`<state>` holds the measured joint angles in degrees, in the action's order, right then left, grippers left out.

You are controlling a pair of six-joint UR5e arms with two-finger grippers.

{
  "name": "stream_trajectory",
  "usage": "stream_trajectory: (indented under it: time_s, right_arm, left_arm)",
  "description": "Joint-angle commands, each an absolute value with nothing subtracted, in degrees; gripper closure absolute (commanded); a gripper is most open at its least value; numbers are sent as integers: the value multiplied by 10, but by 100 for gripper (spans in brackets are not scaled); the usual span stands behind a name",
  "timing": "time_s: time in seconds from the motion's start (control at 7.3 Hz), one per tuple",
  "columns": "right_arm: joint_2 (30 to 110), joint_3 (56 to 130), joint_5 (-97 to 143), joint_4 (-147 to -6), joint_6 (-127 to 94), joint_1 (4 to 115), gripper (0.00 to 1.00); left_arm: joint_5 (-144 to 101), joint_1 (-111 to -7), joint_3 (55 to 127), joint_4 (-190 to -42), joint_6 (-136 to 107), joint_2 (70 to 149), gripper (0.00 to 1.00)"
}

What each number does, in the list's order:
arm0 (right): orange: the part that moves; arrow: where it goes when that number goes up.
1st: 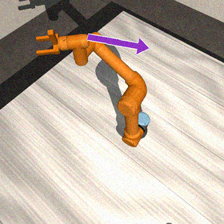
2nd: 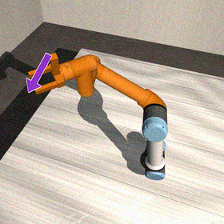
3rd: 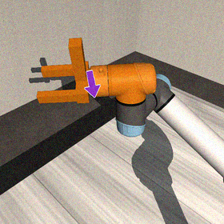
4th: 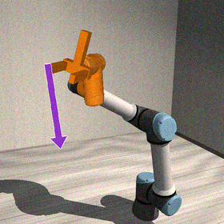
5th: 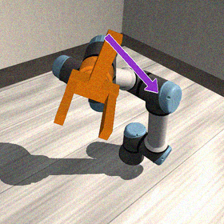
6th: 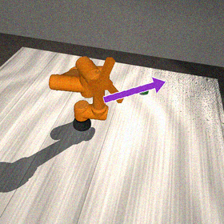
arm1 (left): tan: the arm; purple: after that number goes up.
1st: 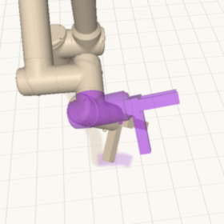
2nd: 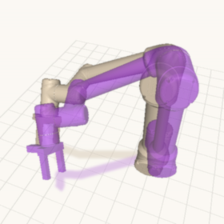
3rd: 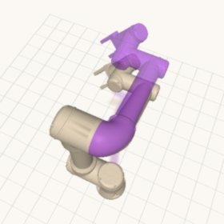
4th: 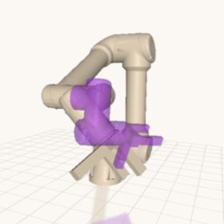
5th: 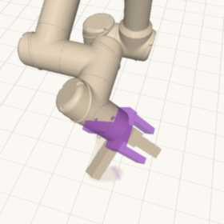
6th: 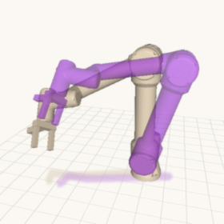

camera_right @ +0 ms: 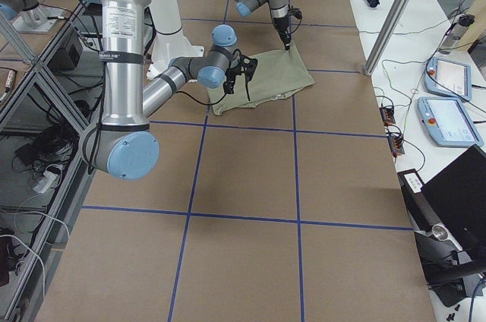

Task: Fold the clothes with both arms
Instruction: 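Pull the shirt corner away with the left gripper while the right releases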

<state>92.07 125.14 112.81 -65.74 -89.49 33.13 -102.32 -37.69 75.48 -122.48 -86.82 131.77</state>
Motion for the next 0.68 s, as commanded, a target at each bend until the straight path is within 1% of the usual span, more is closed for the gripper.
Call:
stream_trajectory:
  time_s: [0.0,0.27,0.41,0.55]
  right_arm:
    - [920,1251,1120,-657,-896,330,0]
    - [919,1245,1109,-657,-896,330,0]
    - [910,1241,1100,-657,-896,330,0]
    - [904,1239,1094,-658,-895,329,0]
  left_arm:
    - [-1023,-414,659,-1280,-807,1373,100]
    - [-1005,-424,594,-1333,-788,1413,100]
    - [-981,-422,538,-1365,-788,1450,100]
    - [-975,-422,520,-1401,-788,1455,100]
